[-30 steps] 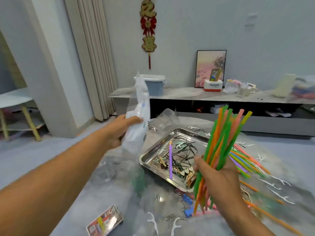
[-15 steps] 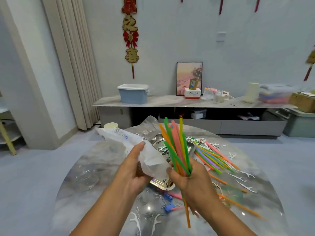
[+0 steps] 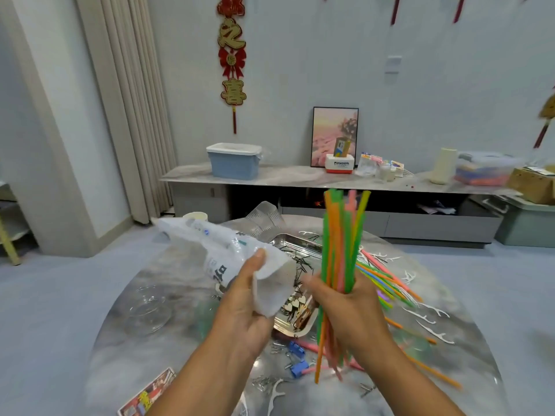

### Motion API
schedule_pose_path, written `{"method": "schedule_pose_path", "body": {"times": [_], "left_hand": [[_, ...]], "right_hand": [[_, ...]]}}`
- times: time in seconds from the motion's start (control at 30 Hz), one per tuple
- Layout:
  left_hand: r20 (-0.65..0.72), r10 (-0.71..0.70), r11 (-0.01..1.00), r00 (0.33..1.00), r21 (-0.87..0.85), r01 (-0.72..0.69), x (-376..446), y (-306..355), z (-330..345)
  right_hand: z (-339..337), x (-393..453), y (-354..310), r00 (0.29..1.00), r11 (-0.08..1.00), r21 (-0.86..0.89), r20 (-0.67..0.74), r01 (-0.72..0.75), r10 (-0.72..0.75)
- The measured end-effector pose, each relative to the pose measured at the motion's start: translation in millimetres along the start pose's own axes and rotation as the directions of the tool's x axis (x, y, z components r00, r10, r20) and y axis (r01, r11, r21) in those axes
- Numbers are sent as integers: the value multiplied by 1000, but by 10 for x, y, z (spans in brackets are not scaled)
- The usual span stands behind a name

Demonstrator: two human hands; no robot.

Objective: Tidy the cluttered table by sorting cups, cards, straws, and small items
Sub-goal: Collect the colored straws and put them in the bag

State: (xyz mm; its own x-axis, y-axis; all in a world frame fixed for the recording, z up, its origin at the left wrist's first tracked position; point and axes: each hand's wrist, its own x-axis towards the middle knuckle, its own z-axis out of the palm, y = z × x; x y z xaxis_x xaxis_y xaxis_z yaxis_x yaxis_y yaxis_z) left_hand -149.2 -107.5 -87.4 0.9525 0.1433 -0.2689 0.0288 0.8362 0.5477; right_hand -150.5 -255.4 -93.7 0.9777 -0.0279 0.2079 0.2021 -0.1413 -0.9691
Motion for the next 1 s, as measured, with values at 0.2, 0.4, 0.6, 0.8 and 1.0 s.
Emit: {"method": "schedule_pose_path", "body": {"times": [0.2,0.4,0.6,0.8,1.0], "left_hand": [[-133,164,982,977,-75,-174,105,65,-88],[-160,97,989,982,-93,-112,-37,-142,-75],[-113,4,988,994,-155,-22,-154,-286,-15],[-217,-34,977,976,-214,-13,-195,-238,11],[-239,-35,965,970,-260,-30,-253,-227,27]], "right_hand": [[13,216,-156,960,658,730,-6,-187,279],[123,283,-151,937,365,897,128,-250,326],[215,293,-45,949,337,927,54,-163,311],[266,338,20,951,371,925,-38,-83,308],[276,406,65,937,343,938,-74,-51,342]]}}
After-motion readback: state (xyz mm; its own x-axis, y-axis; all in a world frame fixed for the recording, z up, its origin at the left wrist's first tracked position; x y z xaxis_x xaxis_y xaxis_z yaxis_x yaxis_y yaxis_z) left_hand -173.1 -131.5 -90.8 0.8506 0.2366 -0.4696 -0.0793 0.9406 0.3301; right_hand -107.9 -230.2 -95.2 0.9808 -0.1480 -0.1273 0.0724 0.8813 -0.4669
